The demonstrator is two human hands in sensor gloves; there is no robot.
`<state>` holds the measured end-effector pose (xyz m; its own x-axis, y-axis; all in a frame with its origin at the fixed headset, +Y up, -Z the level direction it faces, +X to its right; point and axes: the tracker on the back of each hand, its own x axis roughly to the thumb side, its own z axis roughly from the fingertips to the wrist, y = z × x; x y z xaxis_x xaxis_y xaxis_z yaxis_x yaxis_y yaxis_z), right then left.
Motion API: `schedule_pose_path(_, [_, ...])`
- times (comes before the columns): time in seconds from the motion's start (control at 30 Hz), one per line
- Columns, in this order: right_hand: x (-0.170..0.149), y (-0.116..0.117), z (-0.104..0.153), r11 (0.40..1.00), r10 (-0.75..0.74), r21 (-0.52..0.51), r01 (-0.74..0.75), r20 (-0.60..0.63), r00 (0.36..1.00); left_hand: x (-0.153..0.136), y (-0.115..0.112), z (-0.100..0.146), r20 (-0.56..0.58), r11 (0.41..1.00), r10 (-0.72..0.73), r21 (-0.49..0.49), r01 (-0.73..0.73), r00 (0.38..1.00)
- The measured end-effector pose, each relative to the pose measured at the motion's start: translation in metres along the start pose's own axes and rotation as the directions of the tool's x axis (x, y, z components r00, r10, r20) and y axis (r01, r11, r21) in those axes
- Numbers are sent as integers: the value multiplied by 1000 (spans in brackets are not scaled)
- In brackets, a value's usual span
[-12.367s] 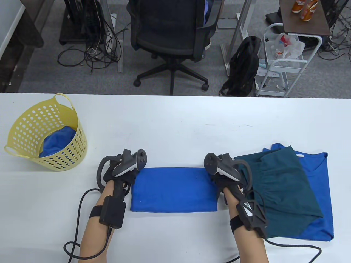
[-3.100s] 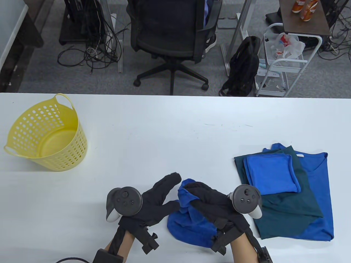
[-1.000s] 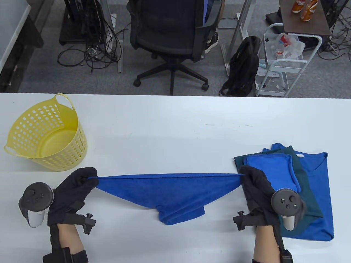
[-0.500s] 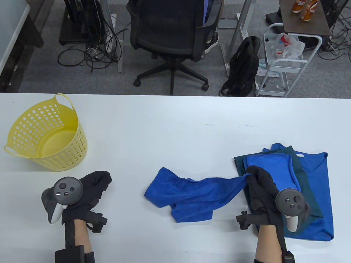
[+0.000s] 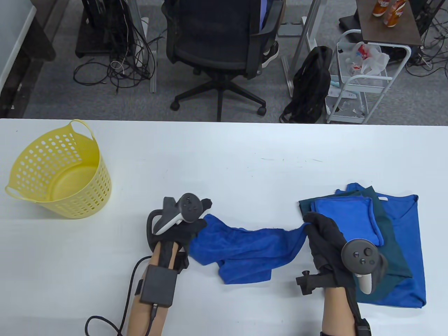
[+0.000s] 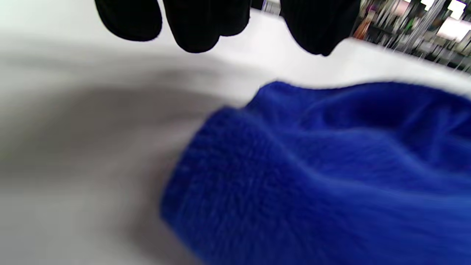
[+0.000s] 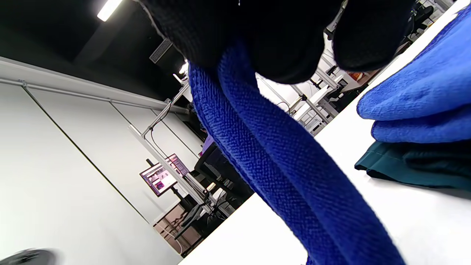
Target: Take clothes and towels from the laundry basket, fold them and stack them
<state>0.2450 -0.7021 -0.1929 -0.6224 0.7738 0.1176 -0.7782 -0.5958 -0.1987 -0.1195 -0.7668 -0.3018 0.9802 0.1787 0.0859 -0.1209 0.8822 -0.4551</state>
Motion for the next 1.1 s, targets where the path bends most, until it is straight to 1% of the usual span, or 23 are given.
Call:
schedule_pose_path(0.07, [0, 0, 0, 1000, -4, 3, 4, 2, 1000, 12, -7, -18, -45, 994, -96, -54, 93, 994])
schedule_pose_path(0.13, [0, -1, 0, 1000, -10, 3, 10, 5, 1000, 21, -7, -26, -76, 977, -213, -5, 213, 974])
schedule_pose_path(0.2, [0, -3, 0, 1000, -20, -9, 20, 5, 1000, 22, -7, -26, -64, 980, -189, 55, 193, 980])
schedule_pose_path(0.23, [-1, -4, 0, 1000, -25, -16, 25, 5, 1000, 20, -8, -25, -64, 983, -169, 59, 173, 984])
schedule_pose_path(0.3, [-3, -7, 0, 999, -39, -28, 39, 1, 999, 11, -7, -19, -24, 988, -123, 86, 125, 992])
schedule_pose_path(0.33, [-4, -7, 0, 998, -45, -32, 45, -1, 999, 2, -4, -12, 0, 989, -76, 125, 75, 997])
schedule_pose_path(0.4, [-5, -9, 0, 998, -51, -39, 50, -6, 999, -21, 4, 4, 58, 973, 102, 201, -112, 993])
schedule_pose_path(0.43, [-5, -10, 0, 998, -50, -41, 50, -6, 999, -28, 6, 10, 77, 960, 156, 222, -169, 985])
schedule_pose_path(0.47, [-5, -11, 0, 998, -49, -44, 49, -9, 999, -41, 12, 22, 114, 928, 239, 264, -261, 964])
schedule_pose_path(0.5, [-4, -13, 0, 998, -49, -43, 48, -14, 999, -54, 18, 33, 132, 903, 283, 298, -311, 950])
schedule_pose_path(0.63, [4, -22, 1, 998, 57, -3, -58, -12, 998, -93, 44, 78, 128, 844, 294, 430, -320, 947])
schedule_pose_path(0.67, [6, -27, 2, 996, 89, -2, -89, -3, 996, -102, 52, 91, 138, 817, 302, 473, -331, 943])
schedule_pose_path(0.7, [12, -38, 4, 994, 107, -13, -107, 23, 994, -113, 63, 110, 178, 763, 330, 528, -373, 927])
schedule_pose_path(0.73, [17, -46, 5, 995, 101, -21, -100, 51, 994, -120, 69, 122, 217, 720, 353, 559, -412, 910])
schedule_pose_path(0.77, [26, -57, 7, 998, 61, -26, -59, 85, 994, -129, 80, 139, 295, 659, 384, 576, -483, 875])
schedule_pose_path(0.83, [43, -71, 7, 1000, 13, -30, -9, 120, 993, -141, 98, 162, 386, 585, 415, 580, -567, 824])
schedule_pose_path(0.87, [48, -73, 3, 1000, 13, -26, -10, 124, 992, -145, 106, 168, 402, 566, 426, 580, -586, 810])
schedule_pose_path(0.9, [52, -72, -7, 1000, 7, 5, -7, 83, 997, -150, 116, 169, 399, 566, 455, 561, -604, 796])
schedule_pose_path(0.97, [49, -56, -34, 987, -45, 153, 57, -80, 996, -155, 127, 149, 255, 650, 571, 440, -619, 780])
schedule_pose_path(1.0, [39, -38, -57, 956, -80, 263, 134, -206, 975, -159, 129, 126, 140, 713, 625, 297, -635, 768])
schedule_pose_path(1.03, [29, -23, -72, 920, -115, 320, 226, -333, 936, -163, 125, 100, 0, 705, 695, 195, -682, 719])
schedule_pose_path(1.07, [20, -9, -85, 889, -169, 319, 327, -436, 884, -165, 122, 84, -83, 652, 755, 194, -733, 650])
schedule_pose_path(1.1, [19, -3, -92, 894, -219, 264, 363, -448, 867, -164, 123, 75, -122, 577, 815, 273, -770, 567])
